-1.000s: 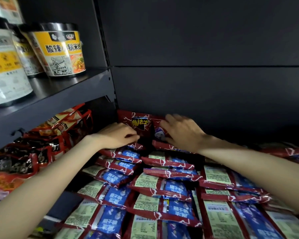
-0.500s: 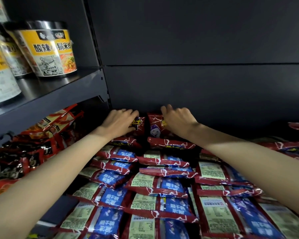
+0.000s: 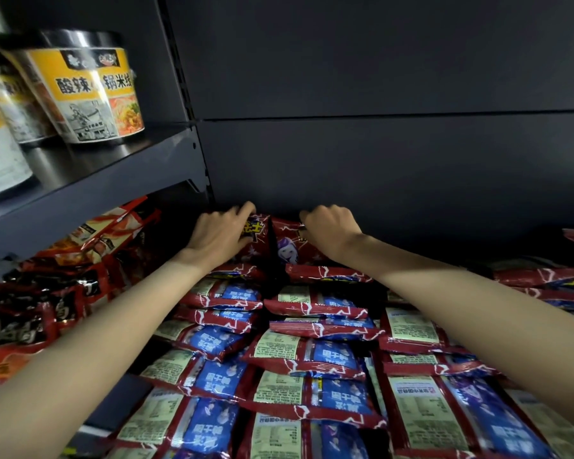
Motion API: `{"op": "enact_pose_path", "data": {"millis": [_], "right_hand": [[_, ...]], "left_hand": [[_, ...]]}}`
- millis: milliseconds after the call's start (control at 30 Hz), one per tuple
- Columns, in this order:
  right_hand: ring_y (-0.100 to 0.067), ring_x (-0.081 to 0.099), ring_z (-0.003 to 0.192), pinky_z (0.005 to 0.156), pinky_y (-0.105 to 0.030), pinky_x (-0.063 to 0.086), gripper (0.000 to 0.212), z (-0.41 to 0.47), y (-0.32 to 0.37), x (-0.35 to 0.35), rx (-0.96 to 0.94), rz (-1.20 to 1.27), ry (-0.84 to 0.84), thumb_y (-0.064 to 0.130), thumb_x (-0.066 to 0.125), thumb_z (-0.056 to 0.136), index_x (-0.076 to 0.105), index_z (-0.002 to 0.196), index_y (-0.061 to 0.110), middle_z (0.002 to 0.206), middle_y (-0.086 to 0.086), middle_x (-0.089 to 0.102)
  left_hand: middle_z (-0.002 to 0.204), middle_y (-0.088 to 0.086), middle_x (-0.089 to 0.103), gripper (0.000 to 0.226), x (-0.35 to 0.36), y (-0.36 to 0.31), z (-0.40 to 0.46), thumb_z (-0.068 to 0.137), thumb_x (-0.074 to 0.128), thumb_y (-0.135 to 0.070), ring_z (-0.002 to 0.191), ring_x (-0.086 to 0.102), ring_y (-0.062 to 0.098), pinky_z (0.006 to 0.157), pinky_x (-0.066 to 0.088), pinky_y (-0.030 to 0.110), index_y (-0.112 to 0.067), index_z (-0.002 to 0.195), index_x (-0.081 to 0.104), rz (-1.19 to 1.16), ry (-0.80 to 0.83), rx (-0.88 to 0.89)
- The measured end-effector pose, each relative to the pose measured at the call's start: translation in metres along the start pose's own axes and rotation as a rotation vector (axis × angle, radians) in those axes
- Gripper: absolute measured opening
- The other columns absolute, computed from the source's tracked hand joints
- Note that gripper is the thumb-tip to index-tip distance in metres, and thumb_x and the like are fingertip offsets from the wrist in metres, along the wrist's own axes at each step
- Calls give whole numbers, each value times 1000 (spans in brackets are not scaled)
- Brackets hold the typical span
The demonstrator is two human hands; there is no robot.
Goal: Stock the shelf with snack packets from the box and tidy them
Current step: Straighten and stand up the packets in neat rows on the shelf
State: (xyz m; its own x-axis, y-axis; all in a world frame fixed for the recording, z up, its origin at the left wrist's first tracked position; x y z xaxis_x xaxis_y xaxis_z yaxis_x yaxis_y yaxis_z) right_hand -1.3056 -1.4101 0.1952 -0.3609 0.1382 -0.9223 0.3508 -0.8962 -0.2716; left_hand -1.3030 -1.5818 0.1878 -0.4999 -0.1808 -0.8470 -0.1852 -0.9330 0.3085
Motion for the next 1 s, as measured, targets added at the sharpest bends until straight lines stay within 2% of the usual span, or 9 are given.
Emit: {"op": "enact_pose_path", "data": {"millis": [100, 200, 333, 400, 467, 567, 633, 833, 1000], "right_hand": [[-28, 64, 98, 62, -30, 39, 19, 3, 4, 4, -19, -27, -3, 13, 58, 92, 57, 111, 12, 107, -7, 65], [-30, 62, 99, 65, -32, 40, 22, 2, 1, -4, -35, 49, -11, 16, 52, 95, 54, 117, 12, 112, -9, 63], [-34, 60, 101, 81, -40, 50, 37, -18, -14, -32, -63, 296, -33, 23, 54, 93, 47, 128, 15, 124, -9, 53], [-29, 62, 92, 81, -41, 50, 30, -38, -21, -48, -127, 410, -120, 27, 55, 93, 53, 120, 16, 119, -5, 53], [-22, 62, 89, 80, -39, 50, 26, -61, -21, -56, -223, 419, -95, 35, 53, 94, 56, 114, 20, 113, 1, 56], [-19, 56, 111, 93, -37, 46, 43, -84, -11, -40, -292, 311, 224, 53, 45, 93, 46, 129, 30, 129, 5, 53], [-23, 51, 119, 97, -39, 43, 50, -86, -1, -25, -297, 285, 354, 50, 43, 95, 33, 141, 32, 137, 1, 49], [-28, 60, 94, 80, -42, 52, 48, -80, 27, -12, -360, 271, 223, 13, 45, 98, 32, 143, 23, 108, -8, 59], [-24, 51, 120, 99, -41, 44, 46, -92, 4, -30, -273, 376, 202, 40, 41, 99, 32, 143, 32, 140, 0, 47]], "left_hand": [[90, 0, 67, 52, -6, -3, 0, 87, 62, -36, 72, 66, 25, 55, 44, 30, -20, 125, 31, -148, -23, 42], [85, -8, 62, 42, -25, -6, -3, 85, 64, -26, 63, 64, 19, 48, 47, 30, -21, 114, 34, -335, -158, 161], [105, -1, 58, 34, -40, -31, -1, 82, 68, -27, 91, 61, 18, 53, 53, 34, -18, 111, 52, -297, -198, 413], [114, 3, 54, 41, -38, -38, 7, 82, 68, -32, 103, 56, 21, 59, 54, 36, -18, 118, 53, -240, -138, 401], [118, 3, 51, 42, -33, -41, 16, 84, 66, -34, 108, 52, 21, 61, 49, 33, -18, 121, 53, -158, -98, 397], [109, 2, 53, 31, -31, -47, 23, 82, 70, -27, 101, 53, 20, 54, 38, 28, -19, 109, 57, -91, -120, 483], [103, 3, 56, 28, -27, -46, 28, 78, 74, -22, 95, 56, 21, 51, 40, 28, -17, 102, 59, -101, -115, 499], [99, 2, 56, 19, -19, -38, 26, 81, 71, -21, 90, 60, 20, 49, 49, 31, -17, 95, 59, -198, -130, 409], [101, -3, 56, 17, -27, -40, 23, 89, 59, -31, 94, 57, 17, 60, 42, 27, -20, 102, 60, -233, -67, 362]]}}
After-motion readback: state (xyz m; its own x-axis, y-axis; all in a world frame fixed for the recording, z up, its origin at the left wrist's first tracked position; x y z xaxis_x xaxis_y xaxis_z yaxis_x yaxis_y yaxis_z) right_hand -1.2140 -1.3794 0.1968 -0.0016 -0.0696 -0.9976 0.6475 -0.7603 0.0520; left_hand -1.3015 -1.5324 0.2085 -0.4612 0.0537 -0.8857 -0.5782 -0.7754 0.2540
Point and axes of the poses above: each hand's wrist, its own z-axis towards the middle knuckle, its own x-axis out of the palm, y = z × x, the point moved 5 cm from there along z, towards the middle knuckle
